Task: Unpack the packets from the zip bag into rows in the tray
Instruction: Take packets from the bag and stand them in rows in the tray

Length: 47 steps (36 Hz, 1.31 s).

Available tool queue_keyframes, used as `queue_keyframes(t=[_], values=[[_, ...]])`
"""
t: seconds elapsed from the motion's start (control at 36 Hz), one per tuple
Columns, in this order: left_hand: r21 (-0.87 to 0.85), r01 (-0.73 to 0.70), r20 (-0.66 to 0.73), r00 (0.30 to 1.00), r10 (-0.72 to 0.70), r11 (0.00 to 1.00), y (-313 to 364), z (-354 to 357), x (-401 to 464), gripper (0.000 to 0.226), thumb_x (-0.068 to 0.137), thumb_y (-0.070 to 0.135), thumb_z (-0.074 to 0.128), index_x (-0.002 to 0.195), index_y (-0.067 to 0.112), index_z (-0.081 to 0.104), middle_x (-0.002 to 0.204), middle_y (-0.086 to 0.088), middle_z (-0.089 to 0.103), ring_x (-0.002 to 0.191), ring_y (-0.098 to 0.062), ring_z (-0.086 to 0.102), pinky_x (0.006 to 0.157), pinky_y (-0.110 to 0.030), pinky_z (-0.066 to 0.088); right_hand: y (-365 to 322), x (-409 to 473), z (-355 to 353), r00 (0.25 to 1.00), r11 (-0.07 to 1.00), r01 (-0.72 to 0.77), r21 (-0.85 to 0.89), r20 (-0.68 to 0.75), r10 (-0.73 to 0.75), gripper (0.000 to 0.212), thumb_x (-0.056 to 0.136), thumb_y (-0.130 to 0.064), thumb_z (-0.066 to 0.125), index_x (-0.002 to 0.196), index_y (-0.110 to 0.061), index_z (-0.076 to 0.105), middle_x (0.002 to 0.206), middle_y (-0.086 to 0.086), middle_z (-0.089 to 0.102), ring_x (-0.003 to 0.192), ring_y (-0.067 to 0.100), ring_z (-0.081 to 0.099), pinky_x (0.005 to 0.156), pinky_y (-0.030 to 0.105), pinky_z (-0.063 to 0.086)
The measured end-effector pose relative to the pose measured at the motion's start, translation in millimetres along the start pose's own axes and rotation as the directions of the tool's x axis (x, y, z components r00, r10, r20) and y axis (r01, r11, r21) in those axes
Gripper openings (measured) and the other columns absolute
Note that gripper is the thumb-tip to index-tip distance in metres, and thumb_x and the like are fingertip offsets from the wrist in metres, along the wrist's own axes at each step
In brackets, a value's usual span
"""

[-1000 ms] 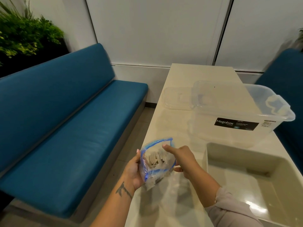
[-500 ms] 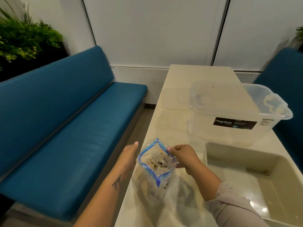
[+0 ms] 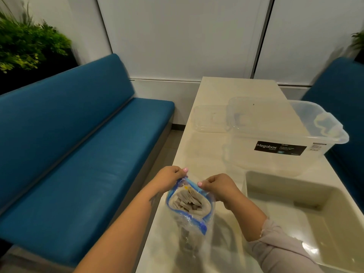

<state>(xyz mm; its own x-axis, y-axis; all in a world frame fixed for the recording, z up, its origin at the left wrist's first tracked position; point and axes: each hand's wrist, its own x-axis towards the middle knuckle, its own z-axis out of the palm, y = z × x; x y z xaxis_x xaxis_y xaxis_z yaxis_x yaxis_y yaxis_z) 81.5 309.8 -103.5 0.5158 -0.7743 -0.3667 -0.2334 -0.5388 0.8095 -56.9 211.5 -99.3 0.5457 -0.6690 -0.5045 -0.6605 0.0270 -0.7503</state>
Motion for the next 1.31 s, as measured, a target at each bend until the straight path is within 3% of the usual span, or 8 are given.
queue_keyframes(t=[0.25,0.36,0.44,0.53,0.67,0.86,1.03,1.31], values=[[-0.461,0.318,0.195,0.947,-0.256,0.828,-15,2,-5,0.038,0.094,0.039,0.050,0.075,0.008,0.061,0.073,-0.010,0.070,0.080,-0.028,0.068,0.073,-0.035,0.056,10,4,-2,0.988,0.923,-0.110,0.368,0.142,0.061,0.013,0.094,-0.008,0.056,0.096,-0.003,0.068,0.086,0.013,0.065,0.072,0.020,0.058,0.062,0.029,0.051],[-0.623,0.370,0.250,0.929,-0.272,0.690,-25,5,-9,0.038,0.094,0.038,0.049,0.083,0.004,0.063,0.077,-0.014,0.070,0.072,-0.027,0.067,0.062,-0.032,0.055,13,5,4,0.963,0.736,-0.238,0.633,0.253,0.095,0.014,0.097,-0.003,0.047,0.096,-0.004,0.061,0.078,0.009,0.060,0.067,0.018,0.055,0.053,0.026,0.052],[-0.717,0.388,0.288,0.922,-0.261,0.580,-34,7,-9,0.043,0.091,0.041,0.050,0.103,0.003,0.065,0.099,-0.019,0.068,0.086,-0.032,0.065,0.077,-0.040,0.053,18,5,9,0.932,0.511,-0.345,0.787,0.352,0.086,0.015,0.097,-0.004,0.047,0.105,0.000,0.059,0.093,0.015,0.062,0.079,0.027,0.058,0.077,0.041,0.054],[-0.786,0.392,0.318,0.919,-0.232,0.478,-40,12,-11,0.045,0.091,0.044,0.049,0.099,0.003,0.065,0.096,-0.020,0.068,0.083,-0.032,0.066,0.078,-0.041,0.053,17,5,12,0.918,0.398,-0.390,0.830,0.382,0.104,0.015,0.096,-0.008,0.051,0.105,0.000,0.059,0.097,0.018,0.064,0.080,0.031,0.060,0.056,0.041,0.058],[-0.893,0.324,0.269,0.941,-0.205,0.312,-47,21,-11,0.051,0.092,0.046,0.046,0.104,-0.001,0.062,0.107,-0.022,0.065,0.097,-0.037,0.060,0.084,-0.047,0.049,18,6,11,0.963,0.738,-0.230,0.634,0.259,0.077,0.032,0.088,-0.029,0.064,0.104,-0.002,0.060,0.110,0.019,0.065,0.092,0.033,0.063,0.084,0.043,0.052],[-0.956,0.208,0.159,0.960,-0.232,0.205,-59,26,-10,0.058,0.092,0.048,0.042,0.120,0.000,0.058,0.120,-0.025,0.060,0.110,-0.040,0.056,0.082,-0.050,0.049,17,-1,0,0.994,0.983,-0.103,0.152,0.042,0.098,0.021,0.078,-0.016,0.070,0.087,-0.001,0.058,0.077,0.013,0.053,0.057,0.023,0.050,0.053,0.027,0.044],[-0.973,0.148,0.098,0.959,-0.266,0.177,-66,31,-11,0.057,0.091,0.049,0.044,0.120,0.002,0.059,0.119,-0.022,0.062,0.110,-0.039,0.057,0.088,-0.051,0.049,19,-6,-1,0.980,0.939,-0.178,0.295,0.139,0.142,0.017,0.088,-0.015,0.066,0.094,0.001,0.067,0.096,0.018,0.067,0.075,0.027,0.066,0.062,0.032,0.057],[-0.964,0.189,0.138,0.958,-0.252,0.190,-64,28,-26,0.047,0.094,0.042,0.044,0.107,0.001,0.063,0.111,-0.025,0.065,0.106,-0.042,0.058,0.088,-0.054,0.047,32,-2,10,0.903,0.553,-0.428,0.715,0.359,0.235,0.022,0.096,-0.011,0.051,0.083,0.001,0.062,0.075,0.015,0.066,0.064,0.026,0.062,0.058,0.037,0.057]])
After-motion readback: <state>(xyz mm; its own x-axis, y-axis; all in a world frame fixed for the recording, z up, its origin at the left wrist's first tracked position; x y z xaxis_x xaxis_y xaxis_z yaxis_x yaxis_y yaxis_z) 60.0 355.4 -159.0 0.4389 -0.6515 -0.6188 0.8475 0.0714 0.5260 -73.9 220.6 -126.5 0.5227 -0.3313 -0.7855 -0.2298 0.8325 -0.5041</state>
